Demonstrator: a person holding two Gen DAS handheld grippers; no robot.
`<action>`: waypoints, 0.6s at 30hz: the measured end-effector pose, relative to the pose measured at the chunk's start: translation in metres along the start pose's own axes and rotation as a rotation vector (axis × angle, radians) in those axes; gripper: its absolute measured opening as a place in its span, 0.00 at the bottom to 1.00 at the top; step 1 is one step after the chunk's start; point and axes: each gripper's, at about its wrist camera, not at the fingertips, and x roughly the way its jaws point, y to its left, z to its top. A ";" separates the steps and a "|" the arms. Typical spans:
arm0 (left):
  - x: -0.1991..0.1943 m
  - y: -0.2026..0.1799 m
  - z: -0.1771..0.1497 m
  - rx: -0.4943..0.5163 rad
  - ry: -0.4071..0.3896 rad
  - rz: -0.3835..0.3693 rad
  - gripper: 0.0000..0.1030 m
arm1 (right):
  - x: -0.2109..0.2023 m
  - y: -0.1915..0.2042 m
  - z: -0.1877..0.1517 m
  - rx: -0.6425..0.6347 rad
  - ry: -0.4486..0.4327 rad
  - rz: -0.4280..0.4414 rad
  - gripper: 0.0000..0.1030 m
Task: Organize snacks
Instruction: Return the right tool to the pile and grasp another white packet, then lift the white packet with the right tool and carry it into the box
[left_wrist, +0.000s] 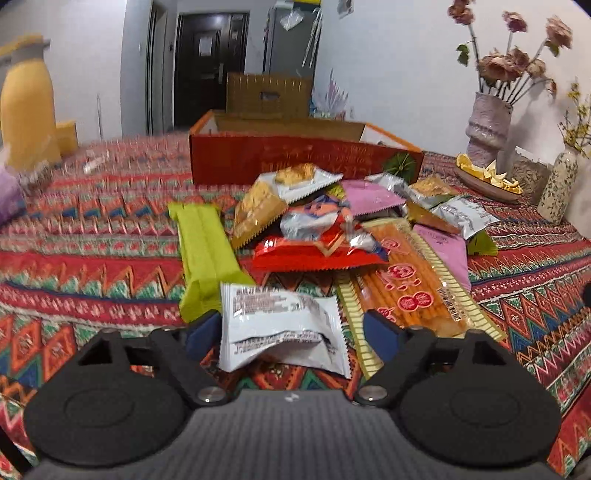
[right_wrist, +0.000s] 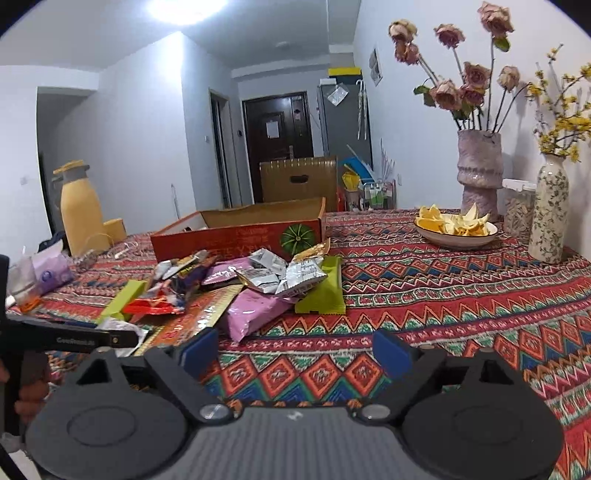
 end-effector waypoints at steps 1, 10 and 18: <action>-0.001 0.000 0.000 -0.007 -0.008 0.007 0.77 | 0.007 0.000 0.003 -0.002 0.006 -0.003 0.82; -0.001 0.000 -0.001 -0.013 -0.025 0.035 0.51 | 0.104 0.004 0.044 -0.100 0.074 -0.009 0.67; -0.022 0.005 -0.004 -0.034 -0.045 0.041 0.48 | 0.175 0.020 0.054 -0.218 0.152 -0.072 0.50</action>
